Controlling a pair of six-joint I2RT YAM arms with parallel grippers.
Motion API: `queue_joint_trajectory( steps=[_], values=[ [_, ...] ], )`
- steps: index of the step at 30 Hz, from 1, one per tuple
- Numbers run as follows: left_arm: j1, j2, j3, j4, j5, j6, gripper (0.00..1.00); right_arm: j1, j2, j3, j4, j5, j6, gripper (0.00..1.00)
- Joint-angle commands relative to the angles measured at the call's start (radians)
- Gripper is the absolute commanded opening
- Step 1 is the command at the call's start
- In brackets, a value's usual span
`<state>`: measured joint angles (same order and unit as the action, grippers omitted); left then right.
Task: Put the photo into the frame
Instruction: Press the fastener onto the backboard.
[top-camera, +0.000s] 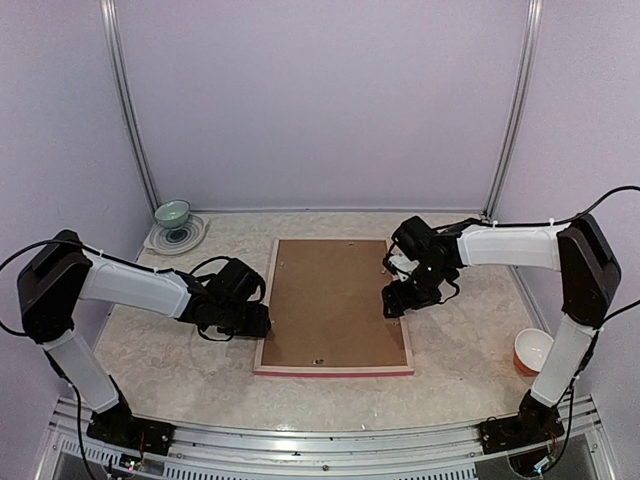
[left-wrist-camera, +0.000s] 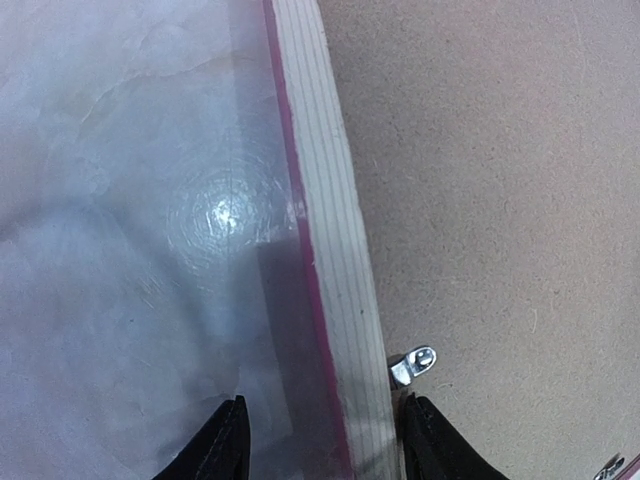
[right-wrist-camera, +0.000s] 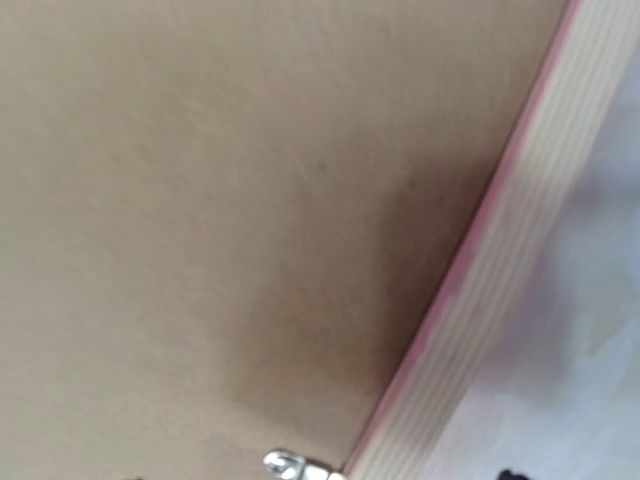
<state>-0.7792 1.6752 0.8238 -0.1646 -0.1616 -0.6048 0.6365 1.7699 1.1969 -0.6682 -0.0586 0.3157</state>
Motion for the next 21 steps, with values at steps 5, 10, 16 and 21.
queue_joint_trajectory(
  steps=[5, 10, 16, 21],
  values=[
    [0.005, -0.069, -0.018, -0.026, -0.012, -0.007, 0.53, 0.009, -0.083, 0.029, 0.012, -0.023, -0.045, 0.77],
    [-0.002, -0.083, -0.01, -0.038, -0.019, -0.01, 0.54, 0.051, -0.105, 0.039, 0.036, -0.053, -0.087, 0.77],
    [-0.006, -0.076, 0.008, -0.048, -0.032, -0.013, 0.54, 0.063, -0.079, 0.063, 0.024, 0.031, -0.062, 0.78],
    [0.014, -0.045, 0.063, -0.065, -0.054, 0.022, 0.62, 0.029, -0.031, 0.132, 0.003, 0.119, -0.025, 0.8]
  ],
)
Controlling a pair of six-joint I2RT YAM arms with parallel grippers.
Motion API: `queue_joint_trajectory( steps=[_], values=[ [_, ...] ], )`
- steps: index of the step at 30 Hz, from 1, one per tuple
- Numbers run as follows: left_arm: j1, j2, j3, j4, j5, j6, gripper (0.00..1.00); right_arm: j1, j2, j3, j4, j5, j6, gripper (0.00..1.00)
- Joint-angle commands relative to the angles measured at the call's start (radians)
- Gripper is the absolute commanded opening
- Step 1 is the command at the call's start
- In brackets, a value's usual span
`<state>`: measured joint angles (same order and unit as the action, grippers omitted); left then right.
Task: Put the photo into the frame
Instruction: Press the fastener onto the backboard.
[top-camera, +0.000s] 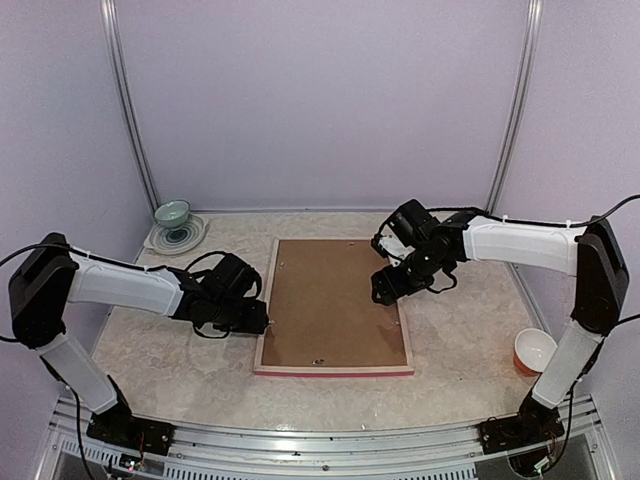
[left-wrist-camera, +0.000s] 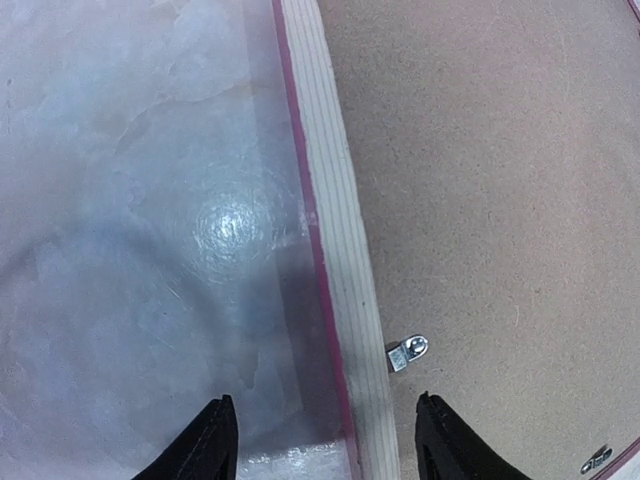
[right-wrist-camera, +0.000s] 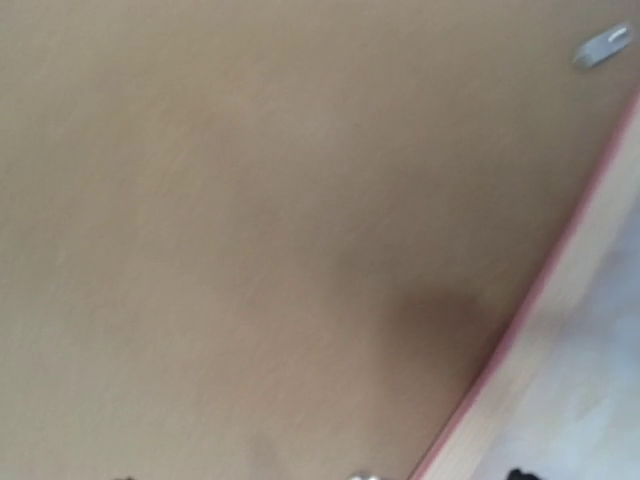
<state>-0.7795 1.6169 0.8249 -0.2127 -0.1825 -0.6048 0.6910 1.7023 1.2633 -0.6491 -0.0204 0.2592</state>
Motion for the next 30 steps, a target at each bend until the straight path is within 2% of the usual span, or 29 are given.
queue_joint_trajectory(
  steps=[1, 6, 15, 22, 30],
  values=[
    [0.022, 0.023, 0.085, -0.019, -0.036, 0.032, 0.65, -0.04, 0.047, 0.081, -0.017, 0.082, 0.04, 0.81],
    [0.069, 0.073, 0.179, -0.037, -0.036, 0.078, 0.71, -0.114, 0.091, 0.162, -0.007, 0.085, 0.072, 0.83],
    [0.202, 0.216, 0.391, -0.062, -0.027, 0.178, 0.74, -0.215, 0.229, 0.281, 0.026, 0.08, 0.104, 0.82],
    [0.275, 0.398, 0.615, -0.107, 0.002, 0.191, 0.74, -0.253, 0.302, 0.311, 0.051, 0.053, 0.107, 0.82],
    [0.285, 0.531, 0.763, -0.14, -0.005, 0.202, 0.73, -0.258, 0.29, 0.256, 0.081, 0.031, 0.103, 0.82]
  ],
)
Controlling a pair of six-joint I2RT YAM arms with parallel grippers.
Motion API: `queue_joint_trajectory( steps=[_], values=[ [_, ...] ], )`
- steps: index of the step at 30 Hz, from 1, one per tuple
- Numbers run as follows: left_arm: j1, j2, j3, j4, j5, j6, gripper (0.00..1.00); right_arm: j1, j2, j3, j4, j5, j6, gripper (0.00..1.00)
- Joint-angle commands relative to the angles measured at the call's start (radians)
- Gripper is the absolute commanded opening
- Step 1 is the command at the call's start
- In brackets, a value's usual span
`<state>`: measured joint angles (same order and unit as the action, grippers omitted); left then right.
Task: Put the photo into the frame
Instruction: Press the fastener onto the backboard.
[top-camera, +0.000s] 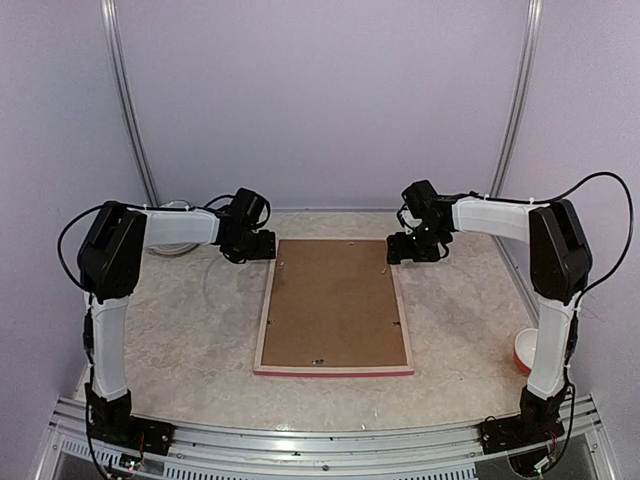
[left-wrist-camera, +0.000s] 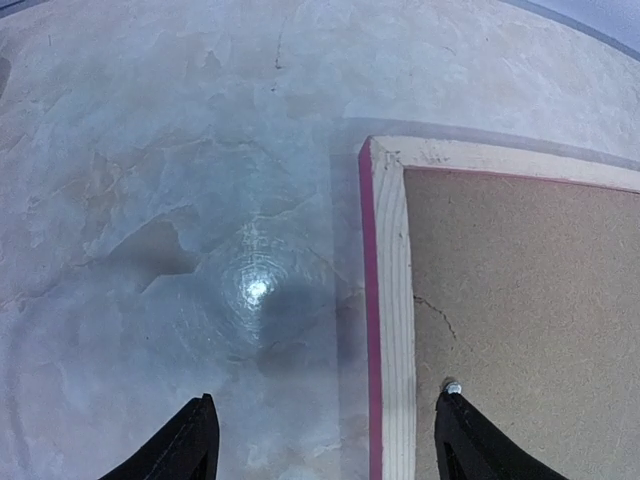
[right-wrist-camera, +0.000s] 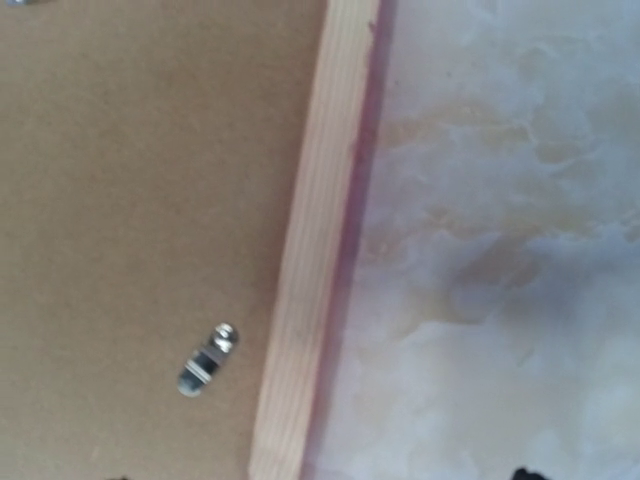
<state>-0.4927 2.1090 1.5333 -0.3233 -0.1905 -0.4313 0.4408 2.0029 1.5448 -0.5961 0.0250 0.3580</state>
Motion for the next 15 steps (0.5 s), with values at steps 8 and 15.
queue_joint_trajectory(
  steps=[8, 15],
  values=[
    [-0.004, 0.109, 0.088, -0.032, 0.034, 0.049, 0.73, -0.008, -0.009, -0.04, 0.041, -0.023, 0.011, 0.81],
    [-0.013, 0.135, 0.091, -0.007, 0.053, 0.061, 0.73, -0.008, -0.01, -0.058, 0.049, -0.052, 0.014, 0.81]
  ],
)
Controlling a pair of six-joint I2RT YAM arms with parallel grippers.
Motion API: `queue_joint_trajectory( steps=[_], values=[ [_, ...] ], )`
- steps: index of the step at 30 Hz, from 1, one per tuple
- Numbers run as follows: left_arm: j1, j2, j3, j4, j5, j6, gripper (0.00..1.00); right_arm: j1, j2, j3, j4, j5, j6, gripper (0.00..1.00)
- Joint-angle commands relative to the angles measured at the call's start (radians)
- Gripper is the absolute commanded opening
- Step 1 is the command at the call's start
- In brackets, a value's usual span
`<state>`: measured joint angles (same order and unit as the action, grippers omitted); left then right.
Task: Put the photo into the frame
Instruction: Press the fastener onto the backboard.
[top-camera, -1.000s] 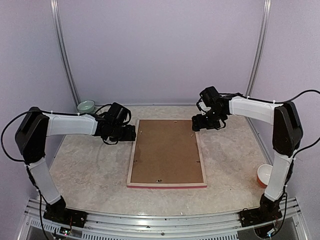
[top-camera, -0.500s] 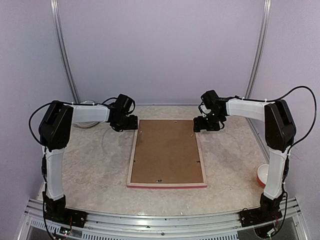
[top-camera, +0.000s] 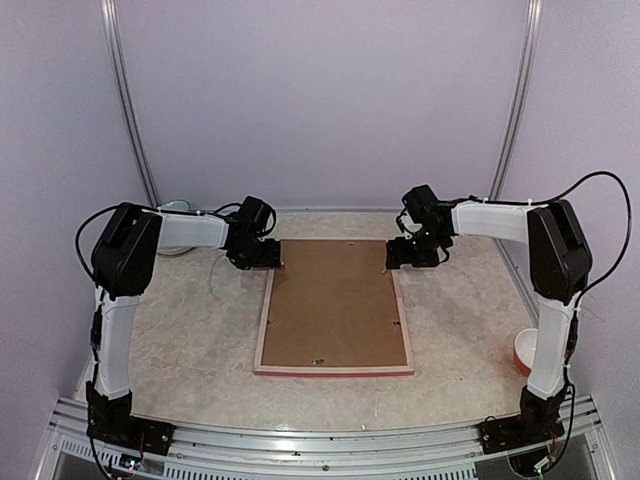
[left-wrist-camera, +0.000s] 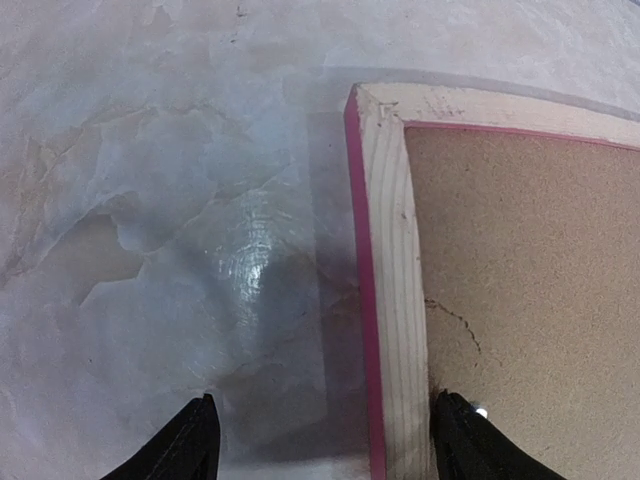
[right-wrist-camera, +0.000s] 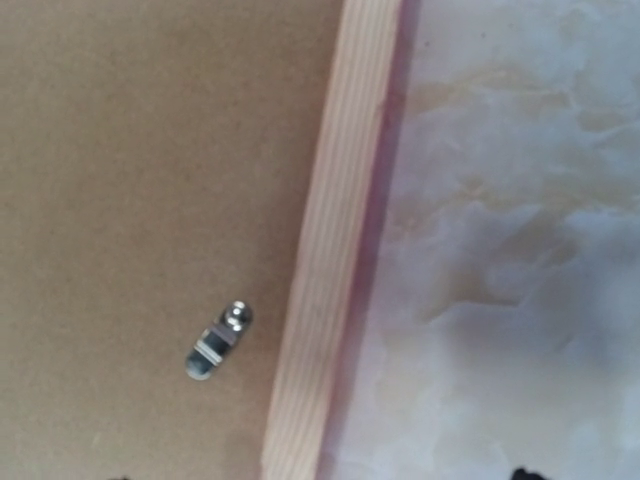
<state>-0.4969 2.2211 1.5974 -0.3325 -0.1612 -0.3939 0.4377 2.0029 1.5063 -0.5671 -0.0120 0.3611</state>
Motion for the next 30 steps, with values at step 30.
queue_joint_trajectory(
  steps=[30],
  values=[
    [0.006, -0.131, -0.221, 0.274, 0.031, -0.055, 0.72, -0.005, -0.011, -0.075, 0.051, -0.05, 0.017, 0.8]
  ],
)
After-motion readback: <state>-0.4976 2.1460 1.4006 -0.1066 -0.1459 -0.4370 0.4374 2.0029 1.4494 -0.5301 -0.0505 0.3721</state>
